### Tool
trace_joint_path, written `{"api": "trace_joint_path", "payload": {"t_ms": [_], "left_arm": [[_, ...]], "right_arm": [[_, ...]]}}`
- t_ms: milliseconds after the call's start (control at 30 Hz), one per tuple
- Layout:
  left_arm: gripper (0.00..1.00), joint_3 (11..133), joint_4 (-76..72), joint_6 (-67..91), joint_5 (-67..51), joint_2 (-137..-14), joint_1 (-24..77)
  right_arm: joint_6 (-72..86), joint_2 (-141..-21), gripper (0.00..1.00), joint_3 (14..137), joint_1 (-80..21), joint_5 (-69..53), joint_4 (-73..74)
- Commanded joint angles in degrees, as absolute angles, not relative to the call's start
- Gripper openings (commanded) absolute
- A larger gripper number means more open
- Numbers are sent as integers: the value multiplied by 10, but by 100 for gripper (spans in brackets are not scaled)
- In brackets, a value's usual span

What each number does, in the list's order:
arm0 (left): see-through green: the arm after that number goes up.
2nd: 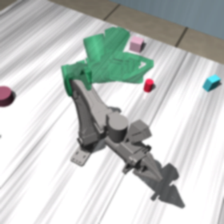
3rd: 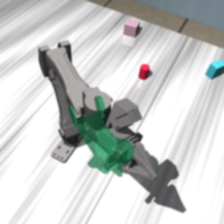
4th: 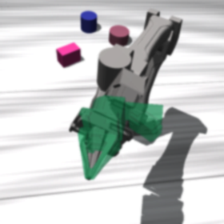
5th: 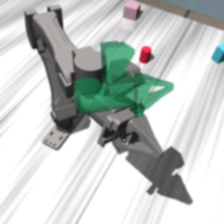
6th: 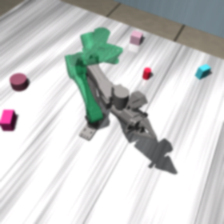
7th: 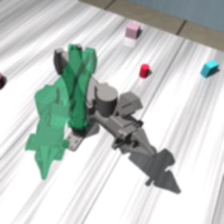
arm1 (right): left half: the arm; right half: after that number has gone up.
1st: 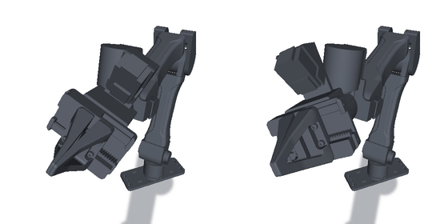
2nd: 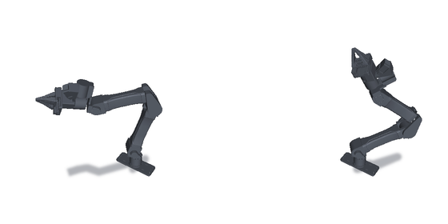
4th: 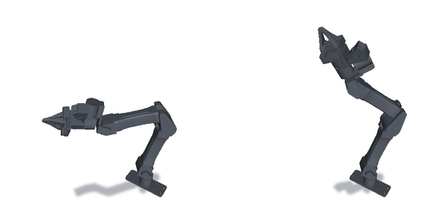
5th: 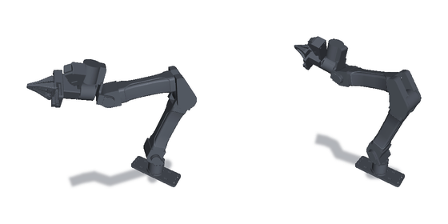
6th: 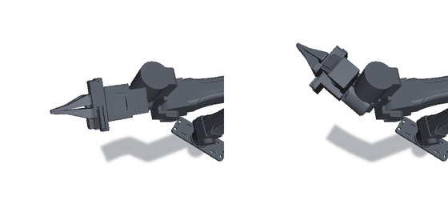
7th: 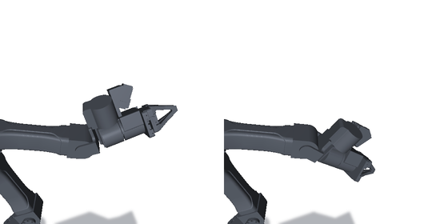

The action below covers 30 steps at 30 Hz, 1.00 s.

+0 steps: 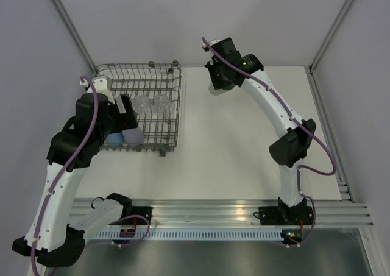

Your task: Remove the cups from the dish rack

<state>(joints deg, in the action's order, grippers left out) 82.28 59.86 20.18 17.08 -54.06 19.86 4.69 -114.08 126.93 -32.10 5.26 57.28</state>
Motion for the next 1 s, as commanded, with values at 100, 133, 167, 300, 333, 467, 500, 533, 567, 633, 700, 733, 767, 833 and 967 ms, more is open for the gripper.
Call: {"api": "trace_joint_path", "payload": {"t_ms": [100,133,167,300,333,467,500,533,567,633,700,733,767,833,967], "left_arm": [[100,801,610,171,206,-534,200],[100,795,610,170,207,-537,200],[100,794,612,169,211,-537,200],[100,787,613,167,220,-541,200],[100,786,615,167,220,-542,200],[100,784,616,167,217,-546,199],[100,782,616,167,217,-546,200],[100,781,616,166,217,-548,200],[100,780,615,166,217,-548,200],[100,776,617,168,216,-550,200],[100,774,617,168,215,-551,199],[100,774,617,168,214,-550,200],[100,774,617,168,212,-551,200],[100,776,616,169,211,-548,199],[100,778,618,166,211,-549,200]], "right_arm": [[5,-1250,0,1389,-321,70,686],[5,-1271,0,1393,-322,69,693],[-10,-1281,0,1398,-321,69,697],[-15,-1327,0,1421,-316,70,711],[-15,-1337,0,1420,-312,69,712],[-19,-1352,0,1422,-307,66,708],[-20,-1353,0,1425,-306,62,709],[-21,-1358,0,1426,-304,62,708],[-22,-1361,0,1427,-303,60,708],[-24,-1368,1,1428,-301,58,707],[-25,-1375,0,1430,-301,55,708],[-25,-1378,1,1430,-301,55,708],[-25,-1381,1,1431,-301,58,708],[-25,-1387,2,1435,-300,59,707],[-25,-1391,7,1442,-300,61,704]]}}
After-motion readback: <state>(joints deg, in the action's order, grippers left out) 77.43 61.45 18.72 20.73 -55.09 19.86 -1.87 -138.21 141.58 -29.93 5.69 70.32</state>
